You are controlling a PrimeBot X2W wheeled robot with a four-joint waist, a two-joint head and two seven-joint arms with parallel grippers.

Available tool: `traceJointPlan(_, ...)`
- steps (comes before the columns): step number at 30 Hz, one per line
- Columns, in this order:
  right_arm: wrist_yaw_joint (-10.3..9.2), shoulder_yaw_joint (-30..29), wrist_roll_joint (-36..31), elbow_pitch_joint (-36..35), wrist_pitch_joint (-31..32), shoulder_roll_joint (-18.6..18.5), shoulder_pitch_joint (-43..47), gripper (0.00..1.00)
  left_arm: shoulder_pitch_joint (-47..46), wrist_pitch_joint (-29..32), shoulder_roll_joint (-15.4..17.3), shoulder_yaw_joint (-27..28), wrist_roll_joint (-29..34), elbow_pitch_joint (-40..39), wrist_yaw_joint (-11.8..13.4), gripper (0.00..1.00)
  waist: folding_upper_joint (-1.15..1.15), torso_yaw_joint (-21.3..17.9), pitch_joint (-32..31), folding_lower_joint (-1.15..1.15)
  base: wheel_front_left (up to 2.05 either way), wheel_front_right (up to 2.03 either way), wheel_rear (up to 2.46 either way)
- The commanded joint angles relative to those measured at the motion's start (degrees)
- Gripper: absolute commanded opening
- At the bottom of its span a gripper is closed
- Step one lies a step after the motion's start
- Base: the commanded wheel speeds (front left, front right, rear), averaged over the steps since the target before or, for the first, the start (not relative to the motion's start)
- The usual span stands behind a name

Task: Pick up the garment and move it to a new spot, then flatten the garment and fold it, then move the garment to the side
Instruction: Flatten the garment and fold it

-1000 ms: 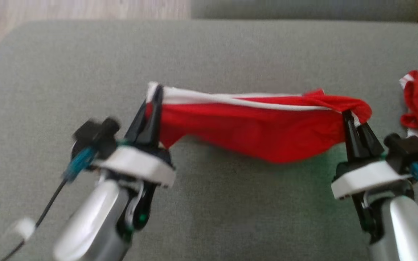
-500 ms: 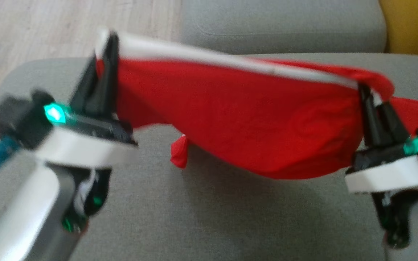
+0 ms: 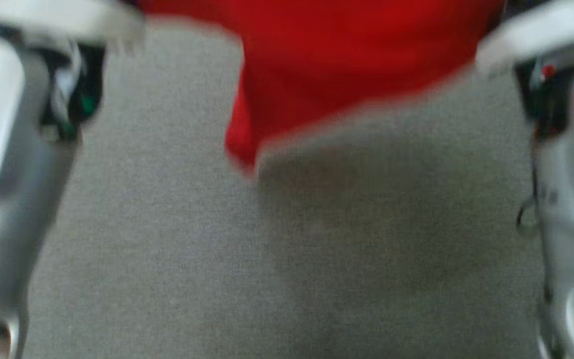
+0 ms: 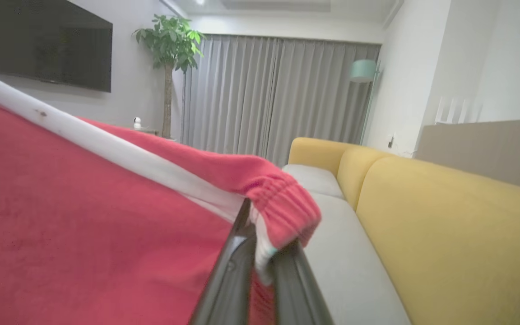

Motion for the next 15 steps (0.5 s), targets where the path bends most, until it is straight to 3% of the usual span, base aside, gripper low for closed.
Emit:
traceJointPlan(1,0.37,0.9,-0.5,-1.3,-0.7,0.4,-2.5,0.00,-3.9,-0.7,1.8,3.2,0.6,-1.0,-0.2,0.00,0.00,-0.3,1.6,-0.03,0.00,0.00,0.00)
traceJointPlan(8,0.37,0.1,-5.9,13.1,-8.6,2.3,-16.5,0.00,-13.6,-9.9,-2.5,4.6,0.9,10.1,-2.7,0.00,0.00,1.0,4.2,-0.03,0.00,0.00,0.00)
traceJointPlan(15,0.37,2.3,-7.2,23.1,-13.9,3.2,-12.8,0.00,-3.5,-15.8,-5.7,3.8,-2.0,12.8,-4.5,0.00,0.00,1.9,8.3,-0.03,0.00,0.00,0.00)
